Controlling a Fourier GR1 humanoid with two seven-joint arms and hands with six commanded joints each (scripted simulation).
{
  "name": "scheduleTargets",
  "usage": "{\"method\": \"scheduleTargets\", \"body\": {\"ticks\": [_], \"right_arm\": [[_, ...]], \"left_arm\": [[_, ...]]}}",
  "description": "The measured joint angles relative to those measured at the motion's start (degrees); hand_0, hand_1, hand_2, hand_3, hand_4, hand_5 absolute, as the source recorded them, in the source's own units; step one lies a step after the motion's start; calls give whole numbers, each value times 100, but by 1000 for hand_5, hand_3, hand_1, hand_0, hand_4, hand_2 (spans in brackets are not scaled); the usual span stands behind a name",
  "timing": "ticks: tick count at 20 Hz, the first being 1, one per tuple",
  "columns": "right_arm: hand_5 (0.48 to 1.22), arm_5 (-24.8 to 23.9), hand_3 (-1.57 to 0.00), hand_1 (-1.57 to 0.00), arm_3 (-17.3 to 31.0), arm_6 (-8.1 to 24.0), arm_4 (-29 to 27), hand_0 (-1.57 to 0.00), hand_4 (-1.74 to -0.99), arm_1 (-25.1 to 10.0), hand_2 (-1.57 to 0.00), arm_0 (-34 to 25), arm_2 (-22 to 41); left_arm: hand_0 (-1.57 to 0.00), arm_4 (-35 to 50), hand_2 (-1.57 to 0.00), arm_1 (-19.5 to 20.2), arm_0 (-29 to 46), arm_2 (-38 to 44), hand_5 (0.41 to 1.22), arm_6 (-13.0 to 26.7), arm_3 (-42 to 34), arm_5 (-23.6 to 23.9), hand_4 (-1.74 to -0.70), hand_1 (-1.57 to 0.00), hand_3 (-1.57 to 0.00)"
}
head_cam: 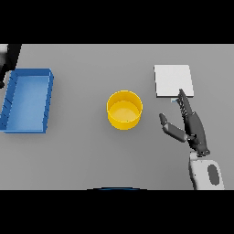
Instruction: Pick up the red beaker and tilt it to pour out 1 green nut into yellow bowl. Pick up the yellow bowl and place it on the metallic measuring scale.
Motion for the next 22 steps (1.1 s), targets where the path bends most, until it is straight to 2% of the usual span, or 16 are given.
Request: {"method": "scheduleTargets", "body": {"ticks": [1,3,4,5,7,8,11,12,13,14,17,19,22], "right_arm": [[651,-39,1,1,33,17,78,1,-1307,14,1,-29,35],[652,-65,1,1,27,-154,172,1,-1301,-28,1,-37,65],[651,-86,1,1,99,-30,180,1,-1298,12,1,-102,72],[649,-110,1,1,118,-34,213,1,-1294,27,1,-65,86],[651,-58,1,1,133,-53,130,1,-1276,11,1,-92,54],[654,-46,1,1,137,36,64,1,-1276,24,1,-107,24],[663,3,1,1,101,80,58,1,-1285,20,1,-89,70],[667,10,1,1,52,-4,87,1,-1293,9,1,-20,100],[671,-2,1,1,67,-29,119,1,-1302,-38,1,-29,81],[677,25,1,1,49,-121,117,1,-1307,-23,1,38,112],[693,59,1,1,164,-126,114,1,-1302,-41,1,38,101],[707,47,1,1,199,-120,143,1,-1304,-53,1,-9,102],[720,65,1,1,142,-198,138,1,-1309,-72,1,23,109]], "left_arm": [[-1571,194,-1557,75,128,236,1220,91,81,165,-1698,-1558,-1393],[-1571,546,-1562,283,442,637,1220,238,103,493,-1714,-1563,-1403],[-1571,724,-1564,359,563,842,1220,367,81,612,-1719,-1564,-1437],[-1571,908,-1565,438,672,1075,1220,640,100,729,-1724,-1566,-1398],[-1571,1168,-1567,533,1095,1322,1221,947,-19,993,-1730,-1568,-1406],[-1571,1268,-1568,557,1303,1412,1221,1106,-76,1125,-1732,-1568,-1439],[-1571,1691,-1569,641,1977,1775,1221,1498,-218,1285,-1736,-1570,-1503],[-1571,1841,-1570,596,2227,1884,1221,1601,-251,1394,-1737,-1570,-1437],[-1571,2023,-1570,534,2510,1992,1221,1607,-373,1524,-1738,-1570,-1464],[-1571,2127,-1570,529,2703,2066,1221,1804,-496,1582,-1739,-1570,-1418],[-1571,2571,-1571,445,3449,2331,1221,2013,-1008,1760,-1740,-1571,-1493],[-1571,2717,-1571,411,3845,2412,1221,2322,-1378,1858,-1740,-1571,-1521],[-1571,2868,-1571,371,4512,2396,1221,2501,-2215,1929,-1740,-1571,-1415]]}}
